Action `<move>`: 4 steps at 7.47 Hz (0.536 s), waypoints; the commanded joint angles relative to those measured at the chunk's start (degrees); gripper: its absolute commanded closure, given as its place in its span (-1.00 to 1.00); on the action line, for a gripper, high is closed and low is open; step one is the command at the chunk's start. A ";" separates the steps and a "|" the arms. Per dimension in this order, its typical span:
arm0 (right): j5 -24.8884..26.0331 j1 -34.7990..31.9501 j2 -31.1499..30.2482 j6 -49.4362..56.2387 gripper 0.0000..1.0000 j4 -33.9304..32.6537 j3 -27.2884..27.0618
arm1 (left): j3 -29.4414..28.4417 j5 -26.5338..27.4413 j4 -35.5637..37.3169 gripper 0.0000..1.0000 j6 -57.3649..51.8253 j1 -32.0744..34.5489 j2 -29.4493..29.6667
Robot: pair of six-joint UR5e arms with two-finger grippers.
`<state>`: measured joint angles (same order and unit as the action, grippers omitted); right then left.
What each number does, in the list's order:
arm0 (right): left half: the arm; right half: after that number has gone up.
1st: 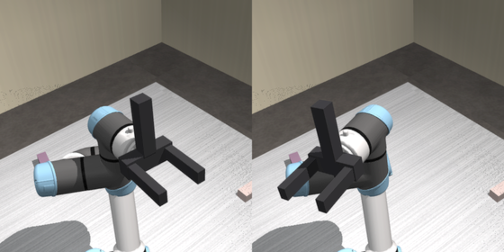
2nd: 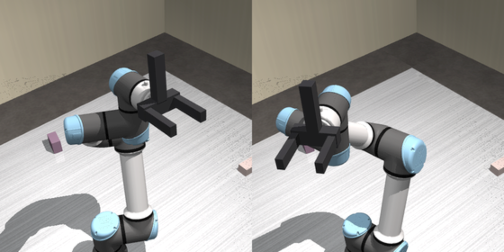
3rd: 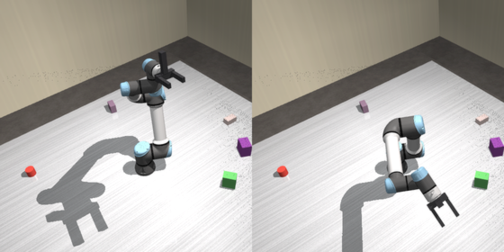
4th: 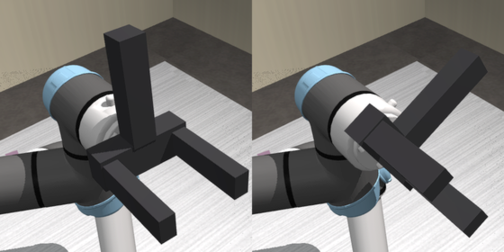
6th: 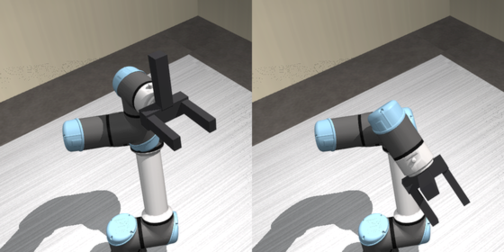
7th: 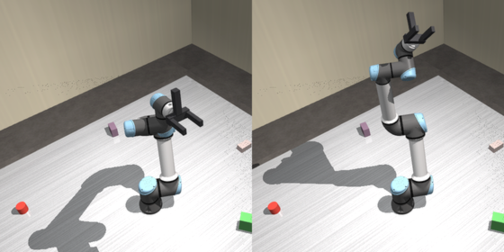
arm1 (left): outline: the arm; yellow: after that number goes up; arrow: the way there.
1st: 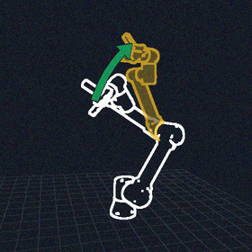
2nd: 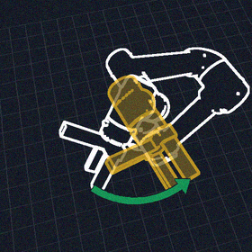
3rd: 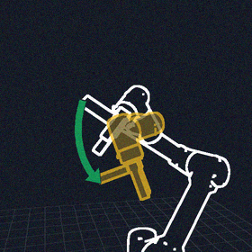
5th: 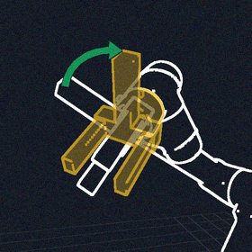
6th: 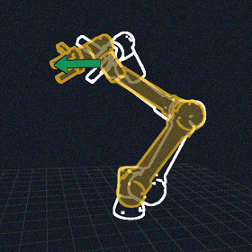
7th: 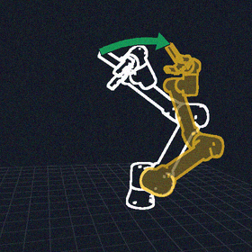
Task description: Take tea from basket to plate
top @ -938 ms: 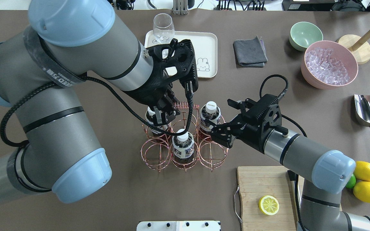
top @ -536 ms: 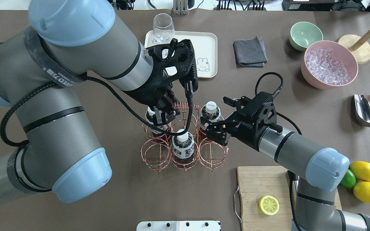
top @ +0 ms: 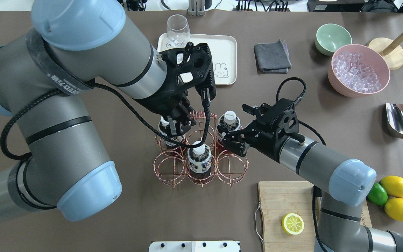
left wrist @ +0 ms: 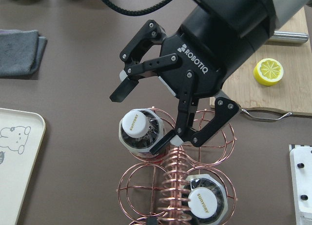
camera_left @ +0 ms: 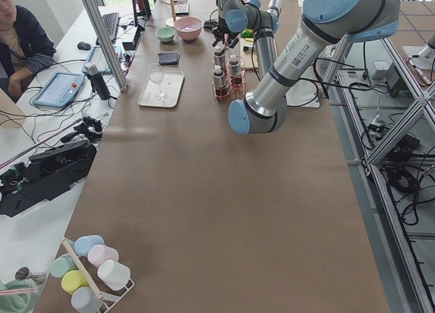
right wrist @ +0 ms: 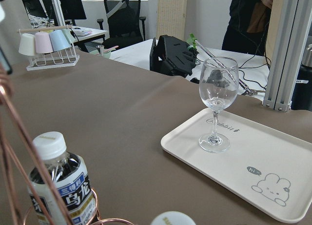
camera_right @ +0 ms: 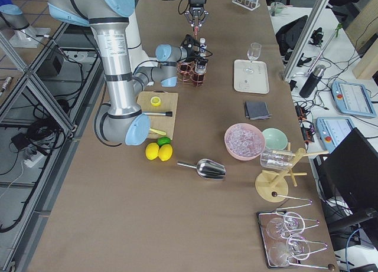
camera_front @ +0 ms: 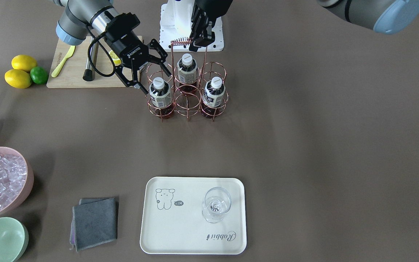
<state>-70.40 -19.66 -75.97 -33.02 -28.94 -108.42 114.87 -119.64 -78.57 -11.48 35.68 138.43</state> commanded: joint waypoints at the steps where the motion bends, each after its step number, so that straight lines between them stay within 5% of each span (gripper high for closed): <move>1: 1.22 -0.20 -0.14 4.59 0.99 0.02 0.14 | 0.09 -0.07 0.00 1.00 -0.04 -0.08 0.00; 4: 3.17 0.16 0.12 6.48 1.00 -0.33 -1.17 | 0.09 0.02 0.00 1.00 0.05 -0.08 0.00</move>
<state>-67.73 -19.37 -75.91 -27.36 -28.98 -108.40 114.93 -119.67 -78.57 -11.47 35.60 138.43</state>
